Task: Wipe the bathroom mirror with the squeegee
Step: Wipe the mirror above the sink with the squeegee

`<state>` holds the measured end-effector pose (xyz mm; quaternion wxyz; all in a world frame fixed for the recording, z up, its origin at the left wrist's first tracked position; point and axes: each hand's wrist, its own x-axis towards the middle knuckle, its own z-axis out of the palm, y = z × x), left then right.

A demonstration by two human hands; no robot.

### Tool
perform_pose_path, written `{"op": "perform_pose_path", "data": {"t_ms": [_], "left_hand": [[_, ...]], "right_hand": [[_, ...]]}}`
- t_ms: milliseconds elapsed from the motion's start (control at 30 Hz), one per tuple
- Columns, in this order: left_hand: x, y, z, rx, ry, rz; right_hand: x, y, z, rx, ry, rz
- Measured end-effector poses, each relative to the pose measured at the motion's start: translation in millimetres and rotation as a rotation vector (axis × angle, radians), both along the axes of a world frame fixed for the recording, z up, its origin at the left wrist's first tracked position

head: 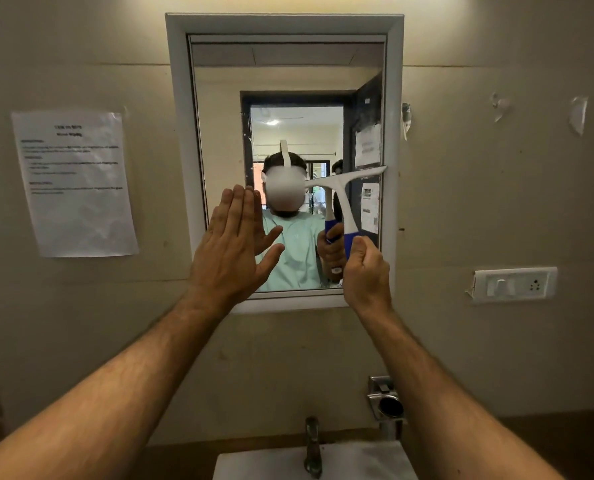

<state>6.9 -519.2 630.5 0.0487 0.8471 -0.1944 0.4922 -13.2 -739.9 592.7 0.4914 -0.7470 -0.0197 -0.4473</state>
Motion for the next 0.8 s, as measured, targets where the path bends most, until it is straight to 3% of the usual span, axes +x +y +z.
{"op": "perform_pose_path", "data": {"t_ms": [200, 400, 800], "left_hand": [[-1.8, 0.5, 1.1, -0.022, 0.004, -0.008], [-4.3, -2.0, -1.5, -0.032, -0.007, -0.023], [-5.2, 14.3, -9.7, -0.061, 0.034, 0.009]], "right_hand": [[-0.9, 11.7, 61.7, -0.122, -0.14, 0.054], [0.9, 17.0, 115.7, 0.09, -0.083, 0.118], [1.1, 6.7, 19.7, 0.076, 0.017, 0.058]]}}
